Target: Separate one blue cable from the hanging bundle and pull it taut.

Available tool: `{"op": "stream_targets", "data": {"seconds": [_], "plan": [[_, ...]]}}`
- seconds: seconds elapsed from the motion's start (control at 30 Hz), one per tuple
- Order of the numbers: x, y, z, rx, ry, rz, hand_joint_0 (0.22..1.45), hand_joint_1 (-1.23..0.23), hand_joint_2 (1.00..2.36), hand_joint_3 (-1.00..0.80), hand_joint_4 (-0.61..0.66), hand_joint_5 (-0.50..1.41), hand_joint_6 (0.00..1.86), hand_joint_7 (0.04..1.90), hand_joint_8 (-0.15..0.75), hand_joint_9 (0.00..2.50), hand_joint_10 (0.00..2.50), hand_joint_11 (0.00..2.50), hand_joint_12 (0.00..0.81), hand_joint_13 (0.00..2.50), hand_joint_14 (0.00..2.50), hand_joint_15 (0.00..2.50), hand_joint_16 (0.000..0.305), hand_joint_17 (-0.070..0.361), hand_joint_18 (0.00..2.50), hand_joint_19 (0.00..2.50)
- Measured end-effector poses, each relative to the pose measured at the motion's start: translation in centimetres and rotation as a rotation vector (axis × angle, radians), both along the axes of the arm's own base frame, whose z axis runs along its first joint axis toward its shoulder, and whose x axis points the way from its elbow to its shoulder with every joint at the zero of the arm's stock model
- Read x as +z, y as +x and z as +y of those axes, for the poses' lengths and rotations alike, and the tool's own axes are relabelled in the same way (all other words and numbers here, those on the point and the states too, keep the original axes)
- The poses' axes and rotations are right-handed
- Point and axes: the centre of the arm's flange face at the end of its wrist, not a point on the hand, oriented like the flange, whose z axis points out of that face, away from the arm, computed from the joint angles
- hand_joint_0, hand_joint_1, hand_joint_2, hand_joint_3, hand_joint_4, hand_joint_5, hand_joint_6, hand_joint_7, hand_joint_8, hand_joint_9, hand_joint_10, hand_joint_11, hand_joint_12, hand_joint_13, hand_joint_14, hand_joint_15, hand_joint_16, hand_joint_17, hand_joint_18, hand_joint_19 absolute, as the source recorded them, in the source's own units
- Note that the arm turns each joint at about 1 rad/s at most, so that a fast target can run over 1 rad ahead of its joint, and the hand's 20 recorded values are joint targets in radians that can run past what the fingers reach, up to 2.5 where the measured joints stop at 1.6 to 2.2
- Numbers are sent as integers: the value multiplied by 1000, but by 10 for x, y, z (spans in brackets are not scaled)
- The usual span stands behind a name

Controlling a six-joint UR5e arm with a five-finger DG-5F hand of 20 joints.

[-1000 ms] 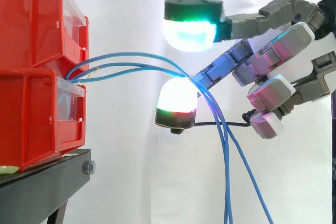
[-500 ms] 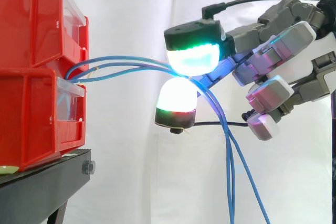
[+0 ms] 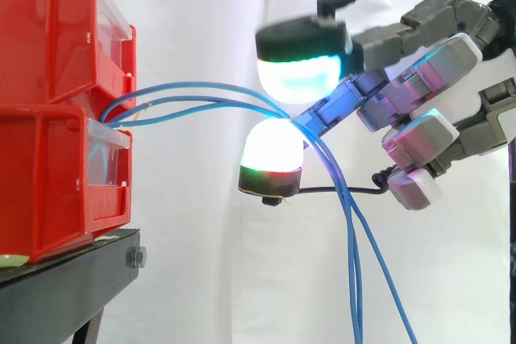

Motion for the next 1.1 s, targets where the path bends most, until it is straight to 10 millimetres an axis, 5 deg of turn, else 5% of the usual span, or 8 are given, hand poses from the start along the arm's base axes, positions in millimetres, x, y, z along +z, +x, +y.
{"op": "stream_targets", "data": {"seconds": [0.17,0.27,0.4,0.57,0.97,1.0,1.07,1.1], "plan": [[0,0,0,0,1,0,529,-233,1000,-500,130,129,505,1122,144,2067,16,421,278,1524,20,635,54,122,1095,688],[0,0,0,0,0,0,597,-299,1000,-500,131,131,505,1121,109,2110,20,459,267,1562,21,648,48,109,1102,709],[0,0,1,1,0,-1,723,-587,1008,-400,176,135,505,1136,96,2151,21,486,270,1585,22,651,46,105,1140,684],[0,0,0,1,0,0,745,-654,1015,-252,175,138,505,1142,146,2122,22,503,278,1571,24,653,47,106,1131,700],[0,0,0,1,0,-1,677,-878,1000,-39,70,144,506,1157,210,2099,19,444,321,1579,19,602,65,146,1237,565],[0,0,0,1,0,-1,577,-942,1210,-60,95,140,506,1155,226,2082,15,403,336,1585,19,586,72,163,1288,529],[0,0,0,1,0,0,495,-928,1335,-95,153,130,506,1152,239,2037,14,359,352,1565,16,568,81,181,1318,509],[0,0,0,0,0,0,492,-894,1244,-114,203,125,505,1164,242,2021,14,357,362,1541,18,558,84,189,1316,510]]}}
